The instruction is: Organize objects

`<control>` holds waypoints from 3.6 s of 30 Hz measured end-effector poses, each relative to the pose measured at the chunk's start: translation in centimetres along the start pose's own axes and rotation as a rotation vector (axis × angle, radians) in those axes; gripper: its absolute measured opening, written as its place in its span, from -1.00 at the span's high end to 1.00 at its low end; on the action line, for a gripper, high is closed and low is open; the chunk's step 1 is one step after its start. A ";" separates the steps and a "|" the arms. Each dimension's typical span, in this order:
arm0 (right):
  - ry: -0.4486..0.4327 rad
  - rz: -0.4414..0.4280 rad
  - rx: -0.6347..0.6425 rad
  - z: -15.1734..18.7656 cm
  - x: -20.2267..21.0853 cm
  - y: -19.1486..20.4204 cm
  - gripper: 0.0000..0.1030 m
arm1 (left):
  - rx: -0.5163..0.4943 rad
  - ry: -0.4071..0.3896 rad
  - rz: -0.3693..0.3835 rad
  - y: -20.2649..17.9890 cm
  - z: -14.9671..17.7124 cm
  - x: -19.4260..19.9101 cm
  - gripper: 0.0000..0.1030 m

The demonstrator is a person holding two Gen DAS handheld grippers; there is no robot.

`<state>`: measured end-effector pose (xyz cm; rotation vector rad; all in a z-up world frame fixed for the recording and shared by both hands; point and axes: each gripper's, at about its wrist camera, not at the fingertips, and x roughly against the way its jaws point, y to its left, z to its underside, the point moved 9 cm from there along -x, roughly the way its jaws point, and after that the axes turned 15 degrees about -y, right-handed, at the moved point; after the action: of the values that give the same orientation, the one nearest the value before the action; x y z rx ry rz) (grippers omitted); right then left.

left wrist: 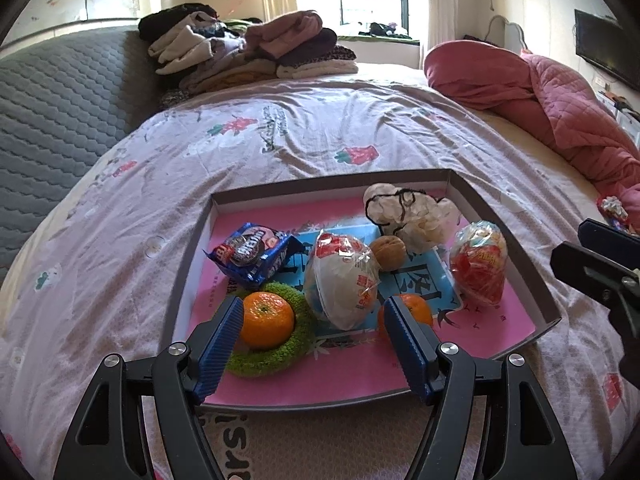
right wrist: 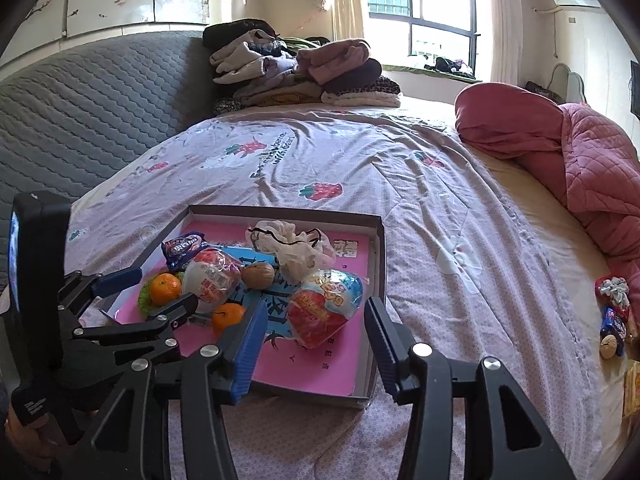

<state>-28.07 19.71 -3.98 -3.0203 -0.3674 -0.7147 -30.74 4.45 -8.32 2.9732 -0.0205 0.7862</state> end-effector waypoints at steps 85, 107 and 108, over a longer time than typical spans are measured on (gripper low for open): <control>-0.226 -0.080 -0.060 1.0 9.3 4.4 -0.34 | 0.103 -0.144 -0.026 3.5 1.4 14.8 -0.50; -0.228 -0.063 -0.034 3.1 8.4 5.3 -0.34 | 0.095 -0.136 -0.046 3.7 3.9 13.5 -0.50; -0.233 -0.063 -0.037 3.1 8.4 5.3 -0.34 | 0.097 -0.139 -0.046 3.7 3.9 13.5 -0.50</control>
<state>-18.18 16.68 -2.82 -3.1473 -0.4601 -0.3750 -17.16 0.59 -4.83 3.1018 0.0815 0.5902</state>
